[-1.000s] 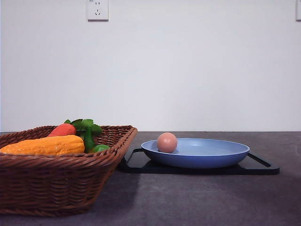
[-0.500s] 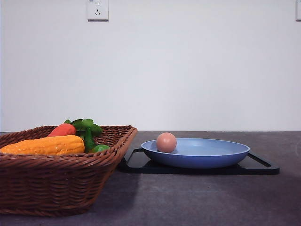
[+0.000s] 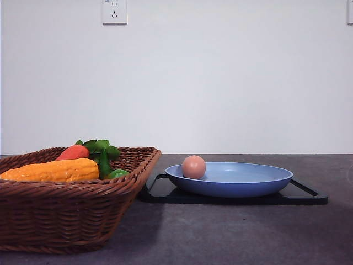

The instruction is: Transfer egg from basket to plate and serve

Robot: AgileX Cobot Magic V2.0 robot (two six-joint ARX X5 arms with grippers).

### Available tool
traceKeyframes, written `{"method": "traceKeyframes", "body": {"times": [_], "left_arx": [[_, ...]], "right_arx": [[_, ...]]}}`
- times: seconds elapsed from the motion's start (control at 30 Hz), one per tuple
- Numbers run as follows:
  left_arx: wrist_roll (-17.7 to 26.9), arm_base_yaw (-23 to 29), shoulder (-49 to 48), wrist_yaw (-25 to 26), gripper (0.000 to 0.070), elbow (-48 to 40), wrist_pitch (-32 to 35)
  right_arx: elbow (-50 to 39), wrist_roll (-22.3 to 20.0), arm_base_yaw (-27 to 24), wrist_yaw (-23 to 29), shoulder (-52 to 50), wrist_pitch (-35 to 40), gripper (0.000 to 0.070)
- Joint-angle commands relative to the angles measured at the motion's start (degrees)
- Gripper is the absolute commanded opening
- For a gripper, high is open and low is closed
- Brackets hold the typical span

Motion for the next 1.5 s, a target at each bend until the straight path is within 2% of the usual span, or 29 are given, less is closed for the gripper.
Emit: {"method": "traceKeyframes", "body": {"times": [0.0, 1.47], "left_arx": [[-0.1, 0.0, 0.0, -0.1, 0.0000, -0.7, -2.4], [-0.1, 0.0, 0.0, -0.1, 0.0000, -0.7, -2.4]], "right_arx": [[-0.3, 0.7, 0.0, 0.1, -0.1, 0.7, 0.0000], [-0.3, 0.7, 0.0, 0.1, -0.1, 0.8, 0.0000]]}}
